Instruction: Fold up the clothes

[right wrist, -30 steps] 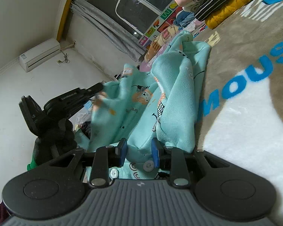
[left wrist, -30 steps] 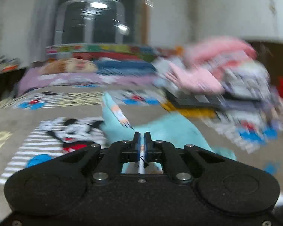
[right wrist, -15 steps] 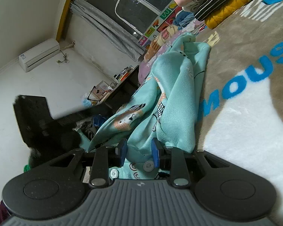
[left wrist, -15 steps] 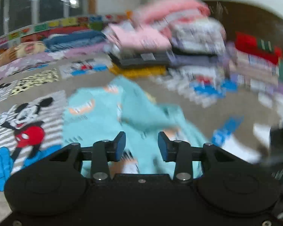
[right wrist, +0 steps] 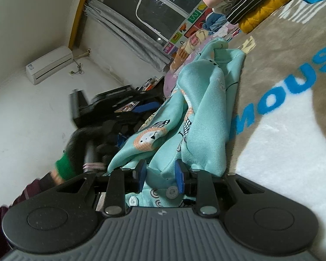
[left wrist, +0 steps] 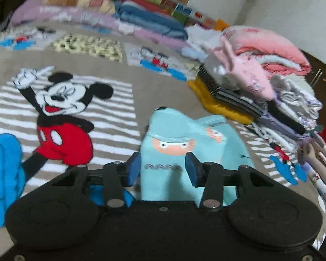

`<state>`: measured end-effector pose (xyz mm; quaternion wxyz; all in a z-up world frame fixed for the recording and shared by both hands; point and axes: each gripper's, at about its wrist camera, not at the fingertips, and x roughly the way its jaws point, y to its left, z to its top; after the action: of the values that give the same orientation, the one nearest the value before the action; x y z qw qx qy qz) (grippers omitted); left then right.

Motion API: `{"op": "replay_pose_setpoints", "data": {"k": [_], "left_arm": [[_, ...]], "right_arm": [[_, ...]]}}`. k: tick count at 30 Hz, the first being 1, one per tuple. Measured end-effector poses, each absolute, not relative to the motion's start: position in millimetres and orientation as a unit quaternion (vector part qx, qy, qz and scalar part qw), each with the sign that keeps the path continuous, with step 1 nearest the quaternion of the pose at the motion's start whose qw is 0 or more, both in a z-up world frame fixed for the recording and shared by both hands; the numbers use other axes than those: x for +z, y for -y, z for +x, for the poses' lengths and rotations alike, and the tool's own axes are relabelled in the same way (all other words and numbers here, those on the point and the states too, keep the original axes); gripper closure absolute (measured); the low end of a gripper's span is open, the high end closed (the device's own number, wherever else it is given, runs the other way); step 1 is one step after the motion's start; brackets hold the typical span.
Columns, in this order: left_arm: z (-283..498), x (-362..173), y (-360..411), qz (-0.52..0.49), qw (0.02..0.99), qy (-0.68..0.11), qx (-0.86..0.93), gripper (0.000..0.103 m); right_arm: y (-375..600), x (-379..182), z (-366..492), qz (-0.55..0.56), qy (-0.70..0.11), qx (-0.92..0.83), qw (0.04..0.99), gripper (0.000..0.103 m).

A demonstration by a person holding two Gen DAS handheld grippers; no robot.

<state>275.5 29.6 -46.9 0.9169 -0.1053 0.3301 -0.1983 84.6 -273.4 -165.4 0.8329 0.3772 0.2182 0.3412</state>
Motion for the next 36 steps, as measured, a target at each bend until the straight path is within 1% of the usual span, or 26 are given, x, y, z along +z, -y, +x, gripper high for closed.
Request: {"op": "replay_pose_setpoints", "data": {"k": [9,10,11,14,18,26,36], "left_arm": [[330.8,-60.1,-25.2,-0.106,0.890,-0.389,-0.214,0.059],[333.2,-60.0,-24.8,-0.108,0.887,-0.391,-0.220,0.061],[331.6,-57.5,-23.1,-0.100,0.889,-0.388,-0.221,0.076],[322.0,-47.1,-16.6,-0.065,0.900,-0.370,-0.219,0.098],[299.5,-26.5,-20.0,-0.053,0.919,-0.328,-0.212,0.099],[225.3,42.3,-68.6,-0.077,0.965,-0.184,-0.169,0.099],[153.8,59.9,-149.8,-0.123,0.985,-0.104,-0.063,0.099]], "right_arm": [[274.7,-167.2,86.3,0.382,-0.213,0.353,0.827,0.073],[274.8,-167.4,86.2,0.382,-0.213,0.354,0.827,0.073],[274.9,-167.7,86.1,0.382,-0.212,0.355,0.826,0.073],[275.1,-168.0,86.3,0.383,-0.212,0.357,0.825,0.073],[275.3,-168.3,86.7,0.383,-0.212,0.357,0.825,0.072],[274.6,-167.7,85.3,0.380,-0.213,0.353,0.828,0.073],[272.7,-166.7,84.5,0.376,-0.213,0.346,0.833,0.074]]}}
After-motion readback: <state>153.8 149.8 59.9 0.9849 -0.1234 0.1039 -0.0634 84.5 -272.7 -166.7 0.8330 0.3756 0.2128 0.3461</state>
